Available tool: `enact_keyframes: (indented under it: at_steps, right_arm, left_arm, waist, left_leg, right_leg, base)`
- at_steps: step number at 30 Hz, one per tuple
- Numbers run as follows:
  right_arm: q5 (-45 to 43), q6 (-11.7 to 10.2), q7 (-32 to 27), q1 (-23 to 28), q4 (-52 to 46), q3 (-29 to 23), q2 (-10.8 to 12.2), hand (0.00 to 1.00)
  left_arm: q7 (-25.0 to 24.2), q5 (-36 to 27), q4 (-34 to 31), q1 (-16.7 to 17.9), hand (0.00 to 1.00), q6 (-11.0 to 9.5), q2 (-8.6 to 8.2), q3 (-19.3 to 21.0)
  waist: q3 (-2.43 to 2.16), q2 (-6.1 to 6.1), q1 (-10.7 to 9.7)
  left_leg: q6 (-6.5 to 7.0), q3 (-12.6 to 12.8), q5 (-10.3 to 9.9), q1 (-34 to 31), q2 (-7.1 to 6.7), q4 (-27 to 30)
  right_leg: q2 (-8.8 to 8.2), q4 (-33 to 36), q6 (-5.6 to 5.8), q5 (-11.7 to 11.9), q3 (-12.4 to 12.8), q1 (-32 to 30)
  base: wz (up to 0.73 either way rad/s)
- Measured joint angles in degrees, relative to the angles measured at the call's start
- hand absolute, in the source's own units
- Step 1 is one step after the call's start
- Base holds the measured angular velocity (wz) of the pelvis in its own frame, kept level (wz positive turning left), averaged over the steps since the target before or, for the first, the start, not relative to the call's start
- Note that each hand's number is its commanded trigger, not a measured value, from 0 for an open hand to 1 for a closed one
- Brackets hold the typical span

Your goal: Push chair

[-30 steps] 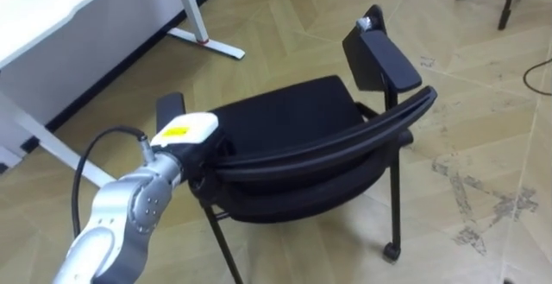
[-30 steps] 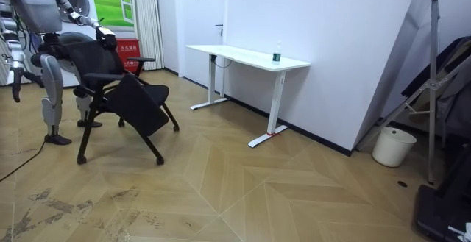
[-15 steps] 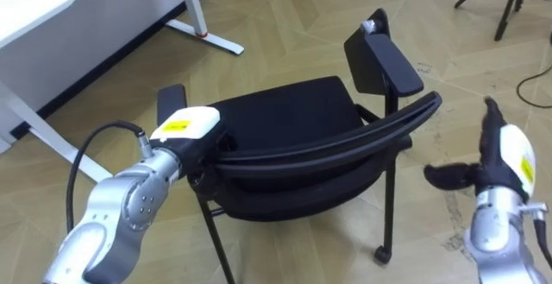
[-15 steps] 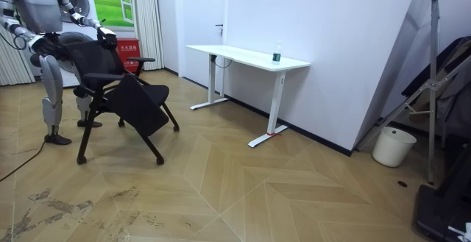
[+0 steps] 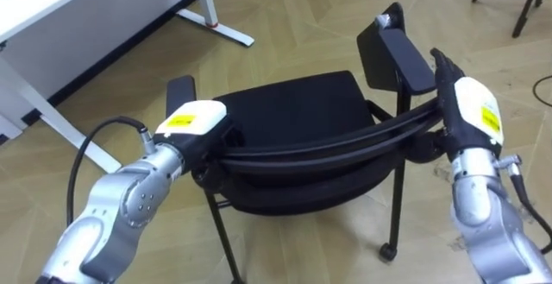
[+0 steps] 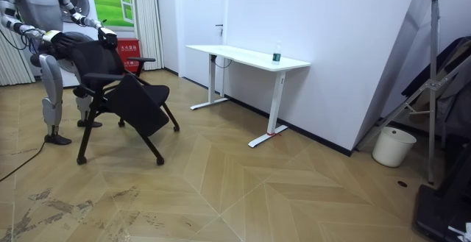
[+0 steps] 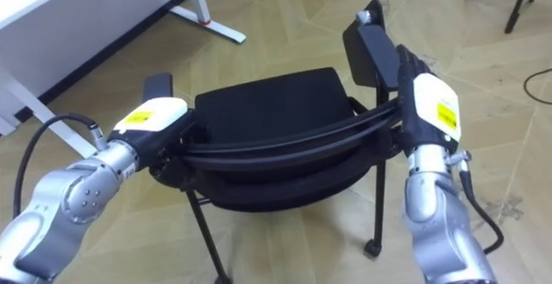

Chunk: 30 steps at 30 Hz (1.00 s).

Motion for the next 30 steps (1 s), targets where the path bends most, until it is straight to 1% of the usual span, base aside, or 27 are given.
enact_keyframes:
  at_steps: [2,4,6,9,13,17,19,21,22,24,26,28,29,30]
  right_arm:
    - [-3.3,0.4,1.6,0.0,-1.6,0.7,-0.4,0.00]
    - [-6.3,0.4,3.1,0.0,-2.5,0.9,-0.5,0.00]
    - [-8.7,0.4,4.9,0.0,-3.6,1.7,-1.3,0.00]
    - [-9.5,0.4,7.0,-0.1,-4.2,3.2,-2.3,0.00]
    - [-10.7,0.4,9.5,-0.3,-4.7,4.4,-2.4,0.00]
    - [-11.3,0.4,12.0,-0.8,-5.4,6.3,-3.4,0.00]
    - [-11.1,0.4,13.2,-1.0,-5.4,7.3,-4.3,0.00]
    - [-12.0,0.2,14.9,-1.3,-5.4,8.1,-5.0,0.00]
    - [-12.4,0.0,15.4,-1.3,-5.4,8.1,-5.2,0.00]
    - [-12.6,-0.5,16.8,-1.5,-5.4,9.8,-6.5,0.00]
    - [-13.2,-1.0,18.1,-1.5,-5.3,10.1,-6.6,0.00]
    - [-13.9,-1.7,19.3,-1.9,-4.8,10.3,-7.4,0.00]
    - [-13.9,-2.1,20.1,-2.2,-4.7,10.4,-7.7,0.03]
    - [-13.9,-2.1,20.4,-2.3,-4.5,10.5,-7.8,0.25]
  left_arm:
    - [0.0,0.0,0.0,-0.4,1.00,0.0,0.00,0.0]
    - [0.0,0.0,0.2,-0.8,1.00,-0.1,0.00,-0.1]
    - [0.3,0.0,0.5,-0.9,1.00,-0.4,0.00,-0.1]
    - [0.8,-0.1,0.8,-0.9,1.00,-1.1,0.00,-0.1]
    - [1.4,-0.1,1.4,-0.9,1.00,-2.0,0.00,-0.1]
    - [1.9,-0.3,2.7,-1.5,1.00,-3.2,0.00,-0.1]
    - [2.2,-1.2,4.2,-2.3,1.00,-4.2,0.10,-0.1]
    - [2.2,-1.3,5.7,-3.4,1.00,-5.9,0.21,-0.2]
    - [2.2,-1.3,5.8,-3.6,1.00,-6.1,0.28,-0.2]
    - [2.1,-1.3,6.1,-5.4,1.00,-6.8,1.38,-1.9]
    - [2.0,-1.3,6.7,-6.9,1.00,-7.4,1.52,-2.9]
    - [2.1,-1.3,8.0,-8.1,1.00,-7.9,1.49,-3.5]
    - [2.1,-1.3,8.6,-8.5,1.00,-8.3,1.48,-3.7]
    - [2.2,-1.3,9.1,-8.9,1.00,-8.5,1.45,-3.8]
  waist:
    - [0.13,-0.23,0.2]
    - [0.16,-0.37,0.3]
    - [0.15,-0.37,0.4]
    - [0.13,-0.39,0.8]
    - [0.05,-0.52,0.9]
    - [0.00,-0.76,1.2]
    - [-0.03,-0.97,1.6]
    - [0.01,-1.50,2.1]
    - [0.06,-1.69,2.2]
    - [0.42,-2.44,2.9]
    - [0.42,-2.78,3.6]
    - [0.41,-2.93,3.8]
    - [0.42,-2.89,3.9]
    - [0.42,-2.84,4.1]
  left_leg:
    - [0.00,0.1,0.0,0.0,0.00,0.0]
    - [0.00,0.1,0.0,0.0,0.00,0.0]
    - [0.00,0.2,0.0,0.0,0.01,0.0]
    - [-0.01,0.2,0.0,0.0,0.05,0.0]
    - [0.00,0.3,0.0,0.0,0.05,0.0]
    - [0.00,0.4,0.0,0.2,0.08,-0.2]
    - [0.00,0.3,0.0,0.3,0.08,-0.1]
    - [0.00,0.2,0.0,0.2,0.11,0.0]
    - [0.00,0.1,0.0,0.2,0.11,0.1]
    - [0.00,-0.1,0.0,-0.1,0.12,0.4]
    - [-0.02,-0.6,0.0,-1.0,0.15,1.2]
    - [-0.02,-1.0,0.0,-1.1,0.16,1.3]
    - [-0.02,-1.0,0.0,-1.1,0.19,1.4]
    - [-0.02,-1.0,0.0,-1.1,0.30,1.4]
  right_leg:
    - [0.00,0.0,0.00,0.0,0.0,-0.1]
    - [0.00,0.0,0.00,0.0,0.1,-0.1]
    - [0.00,0.0,0.00,0.0,0.1,-0.2]
    - [0.01,0.0,0.00,0.0,0.1,-0.3]
    - [0.01,0.0,0.00,0.0,0.1,-0.2]
    - [0.01,0.1,-0.02,0.0,0.1,-0.2]
    - [0.02,0.1,-0.03,0.0,0.1,-0.1]
    - [0.06,0.1,-0.05,0.0,0.1,-0.1]
    - [0.06,0.1,-0.05,0.0,0.0,-0.1]
    - [0.06,0.1,-0.08,0.1,-0.2,0.0]
    - [0.08,0.1,-0.10,0.1,-0.6,-0.2]
    - [0.15,0.1,-0.13,0.1,-0.9,-0.1]
    - [0.20,0.1,-0.14,0.1,-0.9,-0.1]
    - [0.31,0.1,-0.21,0.2,-0.9,-0.1]
  base:
    - [-0.02]
    - [0.00]
    - [0.00]
    - [0.00]
    - [0.00]
    - [0.00]
    - [0.00]
    - [0.00]
    - [0.04]
    - [0.05]
    - [0.11]
    - [0.10]
    - [0.00]
    - [0.00]
